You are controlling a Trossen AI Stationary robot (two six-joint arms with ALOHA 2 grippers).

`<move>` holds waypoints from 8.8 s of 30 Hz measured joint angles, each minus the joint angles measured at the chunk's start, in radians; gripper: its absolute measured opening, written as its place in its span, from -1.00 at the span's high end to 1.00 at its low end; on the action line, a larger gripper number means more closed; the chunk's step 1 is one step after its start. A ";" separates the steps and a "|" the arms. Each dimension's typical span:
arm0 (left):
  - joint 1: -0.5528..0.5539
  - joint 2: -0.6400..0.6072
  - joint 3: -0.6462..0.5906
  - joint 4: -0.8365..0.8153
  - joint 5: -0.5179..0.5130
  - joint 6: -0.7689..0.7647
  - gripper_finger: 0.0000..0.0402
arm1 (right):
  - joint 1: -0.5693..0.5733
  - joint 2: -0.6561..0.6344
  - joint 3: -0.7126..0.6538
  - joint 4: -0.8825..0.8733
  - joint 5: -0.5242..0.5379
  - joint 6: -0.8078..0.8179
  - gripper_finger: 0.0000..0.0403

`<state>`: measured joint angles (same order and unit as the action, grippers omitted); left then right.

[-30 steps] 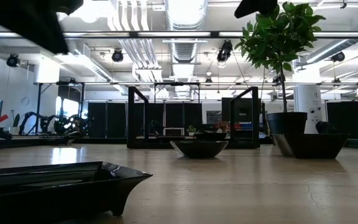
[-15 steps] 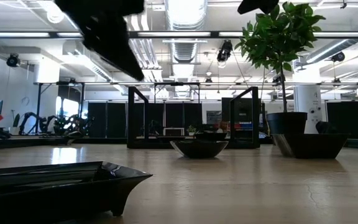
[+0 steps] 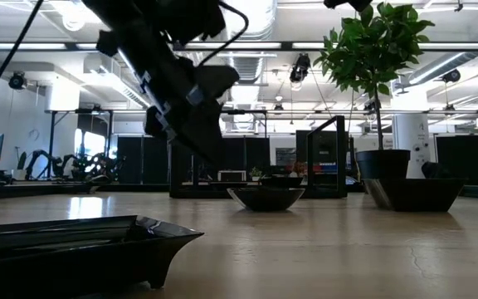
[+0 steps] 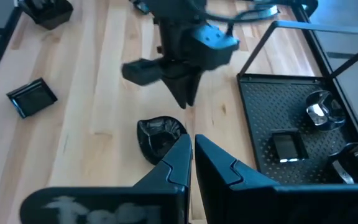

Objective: Pick & Place Mini shaped plates
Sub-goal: Stack the black leaf-shaped plate on top of the black leaf-shaped plate on the shelf, then stack the black square plate on top of the black square plate on the shelf

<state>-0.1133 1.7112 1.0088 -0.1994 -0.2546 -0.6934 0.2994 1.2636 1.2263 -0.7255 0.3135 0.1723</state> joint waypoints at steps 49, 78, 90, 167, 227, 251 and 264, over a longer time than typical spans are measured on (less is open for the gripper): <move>-0.004 0.140 0.003 0.183 0.145 -0.058 0.79 | 0.024 0.001 0.000 -0.028 0.001 -0.066 0.91; 0.230 -0.120 0.297 -0.309 0.141 0.287 1.00 | 0.024 0.001 0.000 -0.027 0.002 -0.041 0.91; 0.548 -0.073 0.591 -0.560 0.243 0.712 1.00 | 0.024 0.001 0.000 -0.025 0.002 -0.041 0.91; 0.753 0.390 0.819 -0.604 0.210 1.344 1.00 | 0.023 0.000 0.000 -0.019 0.002 -0.016 0.91; 0.273 -0.146 0.494 -0.547 -0.026 1.042 0.82 | 0.024 0.000 0.000 -0.071 0.001 -0.036 0.91; -0.242 -0.514 -0.162 -0.035 -0.402 0.707 0.82 | 0.024 0.067 -0.065 -0.118 -0.008 0.059 0.61; -0.263 -0.519 -0.187 0.026 -0.402 0.749 0.82 | 0.029 0.177 -0.154 0.134 -0.169 0.051 0.60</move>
<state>-0.3760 1.1923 0.8215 -0.1738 -0.6569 0.0551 0.3279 1.4405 1.0718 -0.5914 0.1448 0.2236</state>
